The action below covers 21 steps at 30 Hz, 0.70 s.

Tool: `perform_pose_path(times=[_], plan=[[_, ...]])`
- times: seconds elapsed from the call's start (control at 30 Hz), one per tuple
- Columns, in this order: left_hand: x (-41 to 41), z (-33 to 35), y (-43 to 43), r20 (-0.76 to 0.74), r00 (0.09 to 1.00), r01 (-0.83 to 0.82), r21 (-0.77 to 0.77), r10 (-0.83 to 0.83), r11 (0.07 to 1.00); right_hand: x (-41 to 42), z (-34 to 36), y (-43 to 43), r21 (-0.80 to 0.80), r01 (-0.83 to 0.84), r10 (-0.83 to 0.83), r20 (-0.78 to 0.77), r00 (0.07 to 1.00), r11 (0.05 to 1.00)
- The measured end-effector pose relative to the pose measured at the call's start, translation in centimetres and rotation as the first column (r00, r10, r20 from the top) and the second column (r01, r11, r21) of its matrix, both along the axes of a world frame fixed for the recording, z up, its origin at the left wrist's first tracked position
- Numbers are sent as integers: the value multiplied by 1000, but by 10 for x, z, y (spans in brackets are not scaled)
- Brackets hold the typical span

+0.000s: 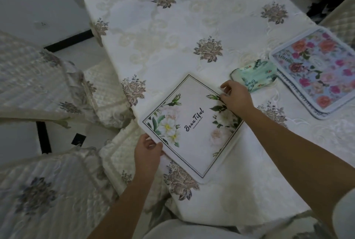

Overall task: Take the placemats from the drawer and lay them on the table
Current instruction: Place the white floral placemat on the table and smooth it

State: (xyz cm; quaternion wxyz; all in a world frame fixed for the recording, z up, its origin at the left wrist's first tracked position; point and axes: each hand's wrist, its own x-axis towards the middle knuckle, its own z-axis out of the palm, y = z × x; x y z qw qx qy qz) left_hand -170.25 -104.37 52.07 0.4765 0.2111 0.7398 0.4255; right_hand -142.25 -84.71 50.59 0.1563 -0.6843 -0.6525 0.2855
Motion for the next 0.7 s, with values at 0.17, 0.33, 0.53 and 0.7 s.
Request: perform_pose_path(times=[0.17, 0.33, 0.53, 0.7], plan=[[-32, 13, 43, 6, 1000, -6, -5, 6, 1000, 12, 14, -42, 22, 130, -126, -124, 984, 991], [-50, 21, 91, -52, 982, 182, 50, -180, 982, 9, 23, -106, 5, 302, -294, -204, 934, 953], [-47, 18, 148, -158, 870, 482, 77, -466, 873, -13, 15, -193, -79, 536, -538, -246, 806, 840], [-26, 11, 179, -320, 687, 703, 64, -653, 708, -54, 5, -249, -109, 630, -635, -249, 731, 769]])
